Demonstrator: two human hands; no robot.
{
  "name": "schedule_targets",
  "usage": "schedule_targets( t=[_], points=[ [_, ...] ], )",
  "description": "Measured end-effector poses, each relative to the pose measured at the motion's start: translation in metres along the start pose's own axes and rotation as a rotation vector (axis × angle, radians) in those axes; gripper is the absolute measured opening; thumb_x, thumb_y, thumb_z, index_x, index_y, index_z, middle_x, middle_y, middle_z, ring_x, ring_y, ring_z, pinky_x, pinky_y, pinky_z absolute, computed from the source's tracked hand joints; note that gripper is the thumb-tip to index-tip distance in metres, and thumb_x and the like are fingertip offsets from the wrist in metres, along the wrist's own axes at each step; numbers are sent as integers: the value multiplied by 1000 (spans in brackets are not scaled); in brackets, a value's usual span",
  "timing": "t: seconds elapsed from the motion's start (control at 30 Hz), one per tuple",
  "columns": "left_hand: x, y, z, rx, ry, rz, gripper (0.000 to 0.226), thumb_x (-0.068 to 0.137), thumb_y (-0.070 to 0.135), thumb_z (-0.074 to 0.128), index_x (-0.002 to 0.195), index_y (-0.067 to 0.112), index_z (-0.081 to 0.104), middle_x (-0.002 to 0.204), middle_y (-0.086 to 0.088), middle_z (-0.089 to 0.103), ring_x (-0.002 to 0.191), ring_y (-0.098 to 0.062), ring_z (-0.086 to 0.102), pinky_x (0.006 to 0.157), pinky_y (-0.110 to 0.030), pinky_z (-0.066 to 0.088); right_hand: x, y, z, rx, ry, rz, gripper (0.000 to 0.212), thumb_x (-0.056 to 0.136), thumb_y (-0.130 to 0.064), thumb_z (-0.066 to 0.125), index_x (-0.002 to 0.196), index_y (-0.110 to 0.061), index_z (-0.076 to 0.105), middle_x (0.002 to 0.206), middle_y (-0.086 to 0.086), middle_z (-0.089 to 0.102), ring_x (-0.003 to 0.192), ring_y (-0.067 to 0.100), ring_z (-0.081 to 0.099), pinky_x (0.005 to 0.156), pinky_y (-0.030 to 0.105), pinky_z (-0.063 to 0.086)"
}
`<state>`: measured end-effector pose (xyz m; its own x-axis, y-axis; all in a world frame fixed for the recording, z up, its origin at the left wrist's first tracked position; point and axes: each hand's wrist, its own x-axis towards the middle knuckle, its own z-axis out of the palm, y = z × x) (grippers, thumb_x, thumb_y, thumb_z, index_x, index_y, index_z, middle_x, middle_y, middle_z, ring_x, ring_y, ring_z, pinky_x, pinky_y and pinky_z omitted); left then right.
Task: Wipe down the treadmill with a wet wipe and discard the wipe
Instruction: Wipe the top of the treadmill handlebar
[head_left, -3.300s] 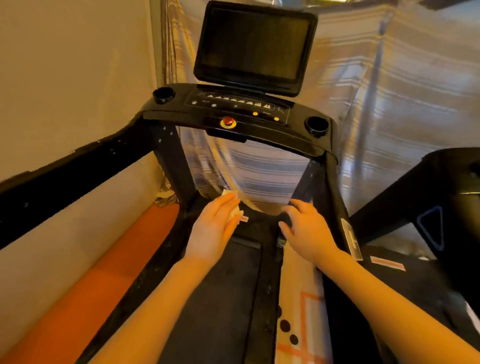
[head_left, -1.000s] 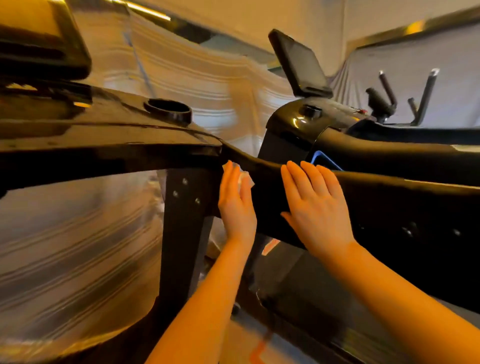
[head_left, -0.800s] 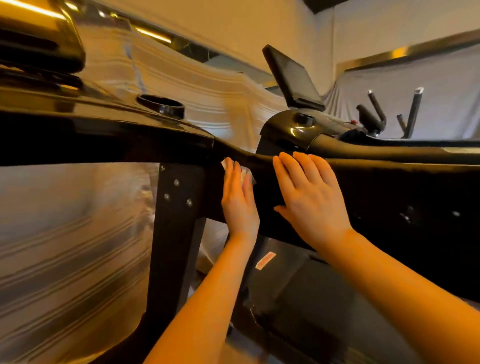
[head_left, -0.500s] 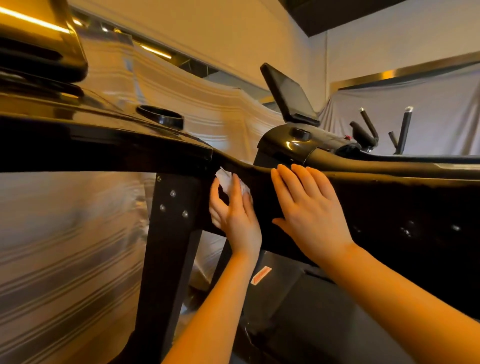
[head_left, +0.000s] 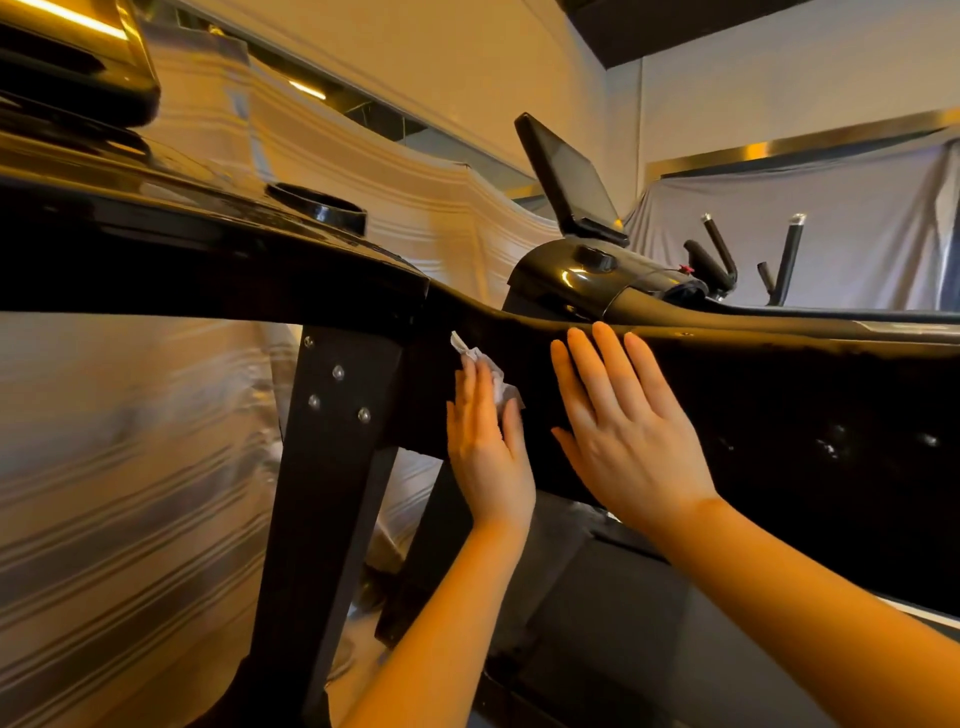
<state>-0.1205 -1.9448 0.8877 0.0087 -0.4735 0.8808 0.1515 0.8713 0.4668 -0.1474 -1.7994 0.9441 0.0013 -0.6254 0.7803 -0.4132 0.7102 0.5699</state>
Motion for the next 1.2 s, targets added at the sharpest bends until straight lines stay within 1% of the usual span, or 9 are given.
schedule_targets(
  t=[0.1,0.23,0.43,0.6,0.8,0.97,1.03,1.1,1.2],
  points=[
    [10,3,3,63,-13,-23,56,102,34,29,154,13,24,161,-2,22,149,-11,13,121,-39,17,0,0,3,-10,10,-14,78,98,-46,40,153,4,17,157,27,25,147,42,19,122,52,1],
    [25,-1,2,29,-16,-31,54,103,26,32,155,16,19,162,1,17,150,-11,11,120,-46,25,1,-1,4,5,39,-11,80,96,-46,45,152,4,20,156,27,26,146,42,21,122,51,4],
    [-7,-9,-1,111,-120,247,54,101,20,35,152,9,21,161,-8,22,149,-23,18,116,-50,32,1,0,5,-6,59,-25,76,97,-44,41,152,5,22,156,27,26,146,42,21,122,51,6],
    [54,0,-3,100,-71,218,55,102,24,30,153,12,12,161,1,9,151,-20,9,121,-28,14,1,0,6,34,73,-22,79,95,-43,48,152,5,23,156,27,26,146,42,20,122,51,4],
    [50,-7,-7,182,-111,409,51,106,28,27,153,15,12,160,-3,17,151,-21,12,122,-28,12,0,0,8,39,76,-34,79,95,-43,47,152,5,22,156,27,26,146,43,20,121,51,3],
    [72,-2,-9,148,-31,220,50,104,25,29,151,9,24,159,-7,24,150,-23,14,120,-33,17,1,1,8,60,73,-33,77,95,-42,48,151,5,24,156,27,27,146,43,21,121,51,3],
    [64,0,-7,157,-32,294,48,104,24,31,149,7,29,157,-8,28,149,-24,19,120,-31,19,1,1,8,69,69,-32,77,95,-42,48,151,5,23,156,27,26,146,43,20,121,51,2],
    [54,-2,-7,173,-74,386,49,104,25,32,150,10,27,157,-6,27,149,-24,20,121,-29,18,0,1,8,62,66,-32,78,96,-43,47,151,5,21,156,27,26,147,43,19,121,51,2],
    [50,-5,-5,175,-116,321,56,103,32,30,154,23,9,161,-2,12,151,-18,7,121,-26,11,0,0,7,49,71,-31,78,96,-43,45,152,5,20,156,27,26,147,43,19,122,51,1]
  ],
)
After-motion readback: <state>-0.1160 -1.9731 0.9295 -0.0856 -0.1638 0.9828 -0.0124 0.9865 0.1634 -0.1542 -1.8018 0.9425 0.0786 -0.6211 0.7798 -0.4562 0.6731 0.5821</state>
